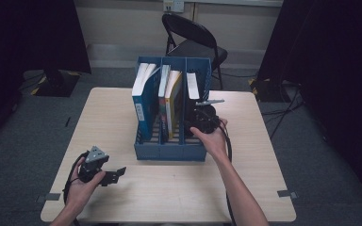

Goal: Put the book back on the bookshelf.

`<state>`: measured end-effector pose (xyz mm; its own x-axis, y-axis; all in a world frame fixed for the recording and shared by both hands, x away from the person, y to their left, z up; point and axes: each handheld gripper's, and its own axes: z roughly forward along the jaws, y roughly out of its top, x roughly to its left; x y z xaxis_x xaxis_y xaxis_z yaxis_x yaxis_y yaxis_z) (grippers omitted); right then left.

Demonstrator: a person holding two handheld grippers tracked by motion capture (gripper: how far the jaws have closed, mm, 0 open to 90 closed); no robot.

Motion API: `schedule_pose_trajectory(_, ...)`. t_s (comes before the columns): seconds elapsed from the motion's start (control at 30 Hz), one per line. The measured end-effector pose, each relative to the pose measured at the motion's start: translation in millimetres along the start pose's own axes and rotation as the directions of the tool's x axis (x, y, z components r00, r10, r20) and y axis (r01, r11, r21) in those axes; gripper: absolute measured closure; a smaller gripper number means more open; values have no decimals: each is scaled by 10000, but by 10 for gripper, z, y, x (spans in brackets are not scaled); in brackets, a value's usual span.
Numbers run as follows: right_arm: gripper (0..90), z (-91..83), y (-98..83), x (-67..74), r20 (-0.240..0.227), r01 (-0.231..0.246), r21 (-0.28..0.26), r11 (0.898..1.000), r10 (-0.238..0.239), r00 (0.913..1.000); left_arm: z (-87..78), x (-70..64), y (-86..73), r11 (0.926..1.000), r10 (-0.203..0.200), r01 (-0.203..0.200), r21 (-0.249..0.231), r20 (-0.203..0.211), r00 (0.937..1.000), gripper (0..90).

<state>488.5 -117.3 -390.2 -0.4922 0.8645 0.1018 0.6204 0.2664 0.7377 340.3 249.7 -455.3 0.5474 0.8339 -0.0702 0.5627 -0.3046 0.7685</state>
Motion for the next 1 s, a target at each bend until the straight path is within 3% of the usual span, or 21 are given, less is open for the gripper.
schedule_pose_trajectory(0.07,300,-40,-33,2,150,85,123,9999,-87,9998,-8,-1,6,10000,33,-32,-83,58,10000,161)
schedule_pose_trajectory(0.27,212,-162,-163,-54,-193,137,-86,9999,-138,9997,-2,10,10,10000,39,-39,-8,38,10000,160)
schedule_pose_trajectory(0.5,144,-404,-313,-88,-430,-166,-393,9991,149,9990,29,12,-7,9997,-105,106,220,-48,9999,161)
schedule_pose_trajectory(0.6,143,-501,-380,-104,-473,-179,-549,9983,153,9988,31,6,-8,9997,-100,101,231,-57,9999,161)
schedule_pose_trajectory(0.7,142,-583,-454,-128,-231,-172,-357,9992,164,9996,26,8,-7,9997,-94,95,217,-87,9999,161)
schedule_pose_trajectory(0.8,143,-692,-556,-170,-124,-180,-578,9982,173,9998,33,14,-6,9995,-45,47,314,-67,10000,161)
schedule_pose_trajectory(0.9,142,-822,-663,-219,-335,-353,-793,9962,328,9989,34,5,-8,9996,-74,76,280,-59,10000,162)
schedule_pose_trajectory(1.0,142,-920,-752,-249,-241,-323,-842,9959,304,9992,22,8,-7,9998,-98,98,194,7,10000,161)
